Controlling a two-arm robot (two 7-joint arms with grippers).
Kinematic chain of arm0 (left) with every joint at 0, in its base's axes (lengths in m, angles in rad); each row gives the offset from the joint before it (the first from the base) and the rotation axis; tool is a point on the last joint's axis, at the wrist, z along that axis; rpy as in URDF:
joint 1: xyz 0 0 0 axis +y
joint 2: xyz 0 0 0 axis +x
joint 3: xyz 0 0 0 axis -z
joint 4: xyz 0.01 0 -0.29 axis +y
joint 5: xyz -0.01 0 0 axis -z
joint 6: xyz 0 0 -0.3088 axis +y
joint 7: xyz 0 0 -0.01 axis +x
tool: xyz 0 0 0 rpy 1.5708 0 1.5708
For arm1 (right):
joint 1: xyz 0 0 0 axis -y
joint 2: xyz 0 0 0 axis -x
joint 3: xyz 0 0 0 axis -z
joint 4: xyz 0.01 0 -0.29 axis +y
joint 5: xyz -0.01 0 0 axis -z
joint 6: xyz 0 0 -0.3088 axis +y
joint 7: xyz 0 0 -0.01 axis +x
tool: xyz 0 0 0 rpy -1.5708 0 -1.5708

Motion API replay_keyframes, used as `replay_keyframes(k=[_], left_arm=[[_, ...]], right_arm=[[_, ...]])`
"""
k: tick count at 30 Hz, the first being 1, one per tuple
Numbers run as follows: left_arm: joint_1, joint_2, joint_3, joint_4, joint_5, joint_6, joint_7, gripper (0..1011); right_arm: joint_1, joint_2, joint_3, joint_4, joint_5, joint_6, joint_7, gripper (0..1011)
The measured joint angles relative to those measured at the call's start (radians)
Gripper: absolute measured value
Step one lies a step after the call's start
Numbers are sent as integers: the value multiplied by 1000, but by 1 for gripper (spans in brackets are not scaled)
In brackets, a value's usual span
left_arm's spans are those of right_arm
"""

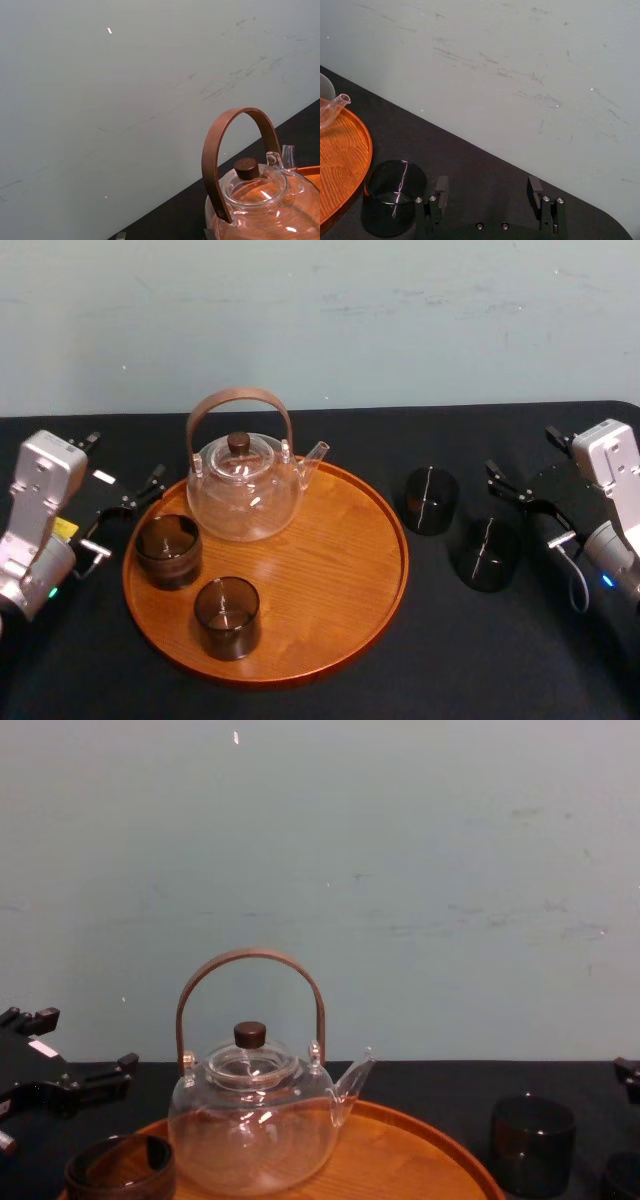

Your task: Pick up the glass from the table and place it on the tray.

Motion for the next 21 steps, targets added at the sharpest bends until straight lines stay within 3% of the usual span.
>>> replay_keyframes(k=[21], left_arm=[[0,0,0,0,0,0,0,1001]], right_arm=[[0,0,0,0,0,0,0,1002]])
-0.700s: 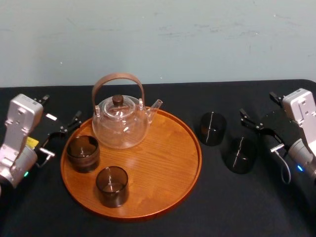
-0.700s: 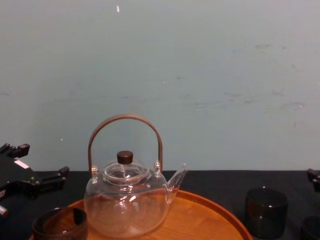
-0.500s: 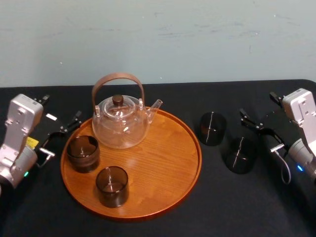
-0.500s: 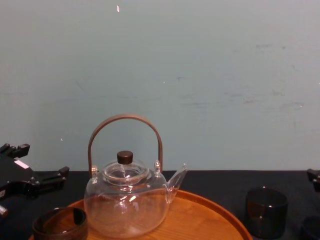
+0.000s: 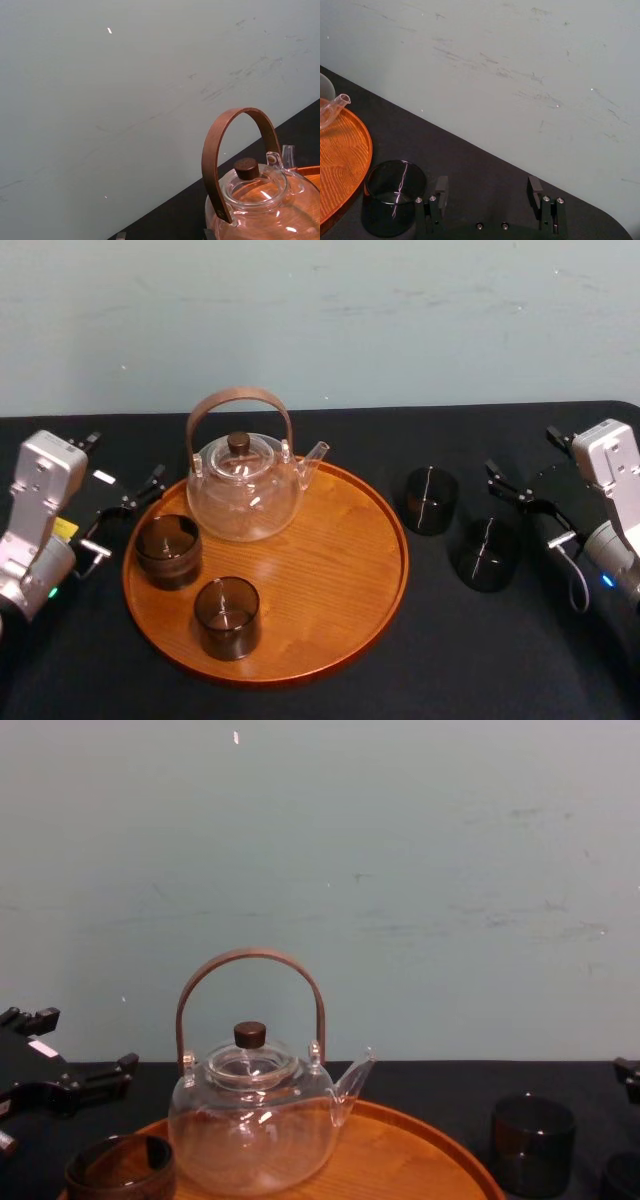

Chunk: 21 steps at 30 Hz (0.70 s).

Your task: Pick up the glass from the table and place it on the tray.

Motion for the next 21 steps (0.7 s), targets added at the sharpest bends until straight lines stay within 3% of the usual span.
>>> replay_keyframes(k=[21], left_arm=[[0,0,0,0,0,0,0,1001]], right_arm=[[0,0,0,0,0,0,0,1002]])
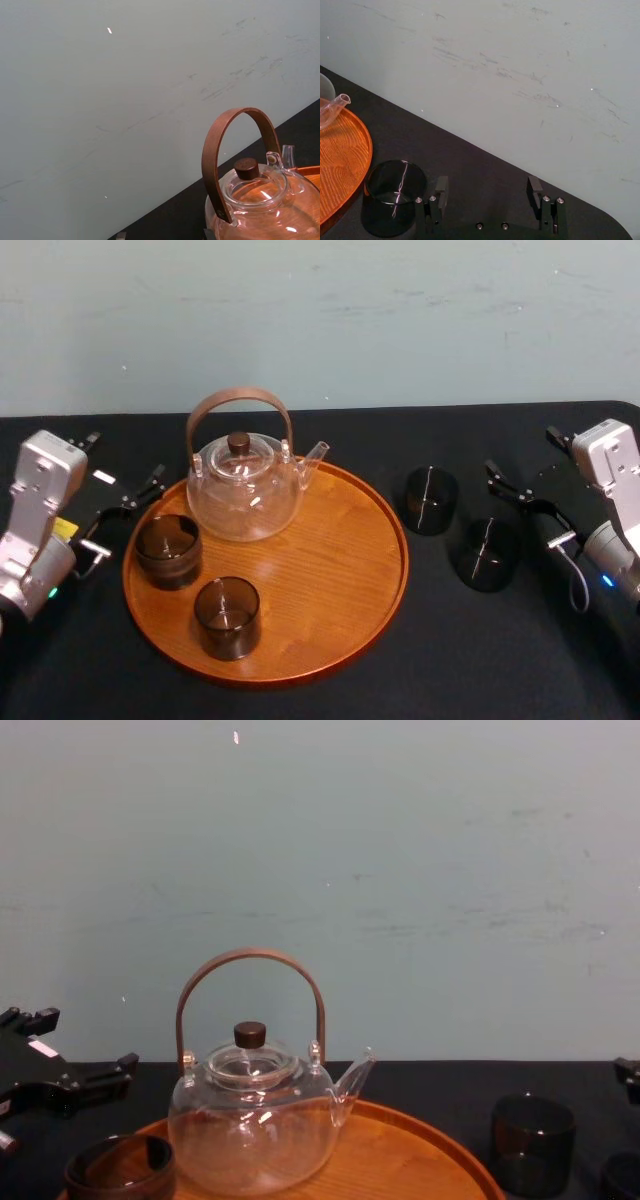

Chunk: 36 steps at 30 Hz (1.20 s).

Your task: Pick up the glass from the table and place it on the tray.

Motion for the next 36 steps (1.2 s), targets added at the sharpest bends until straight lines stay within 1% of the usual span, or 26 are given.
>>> replay_keyframes(k=[27,31,36], left_arm=[[0,0,0,0,0,0,0,1001],[0,0,0,0,0,0,0,1001],[0,0,0,0,0,0,0,1001]], right_arm=[[0,0,0,0,0,0,0,1002],[-6,-2,10,-2,9,-5,31,1002],[-29,-1,26,-30,29,-12,70,1002]])
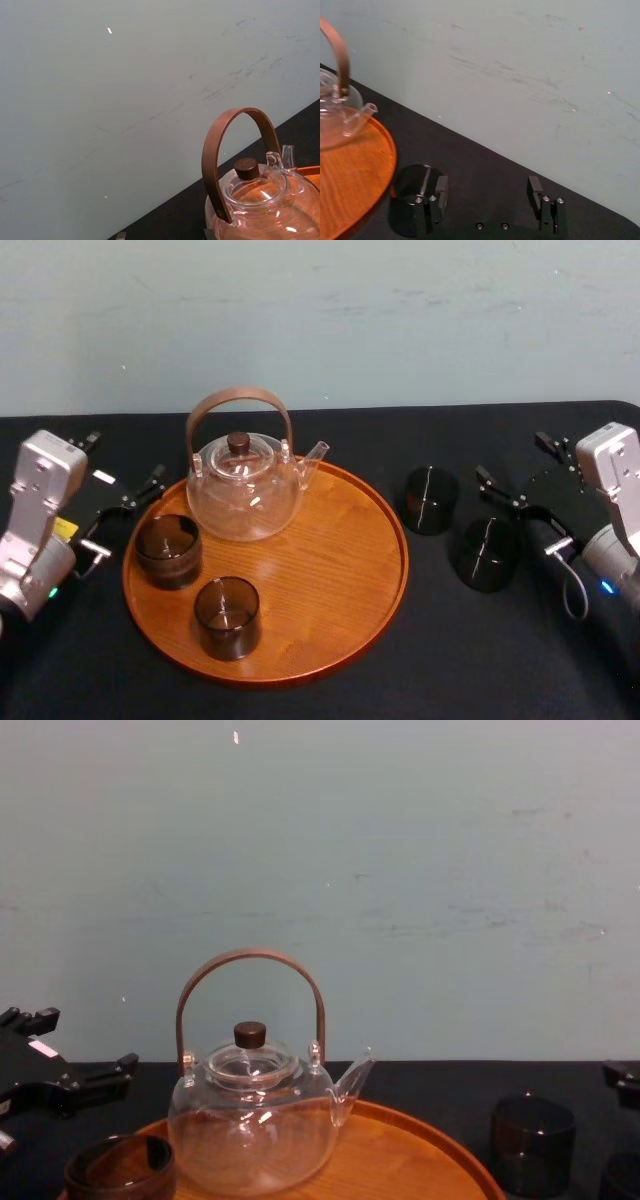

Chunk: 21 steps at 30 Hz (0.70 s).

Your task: Pick up the glass from the table and place it on the tray.

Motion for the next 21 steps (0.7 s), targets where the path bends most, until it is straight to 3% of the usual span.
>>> replay_keyframes(k=[21], left_arm=[[0,0,0,0,0,0,0,1001]], right_arm=[[-111,15,46,-136,71,52,121,1002]])
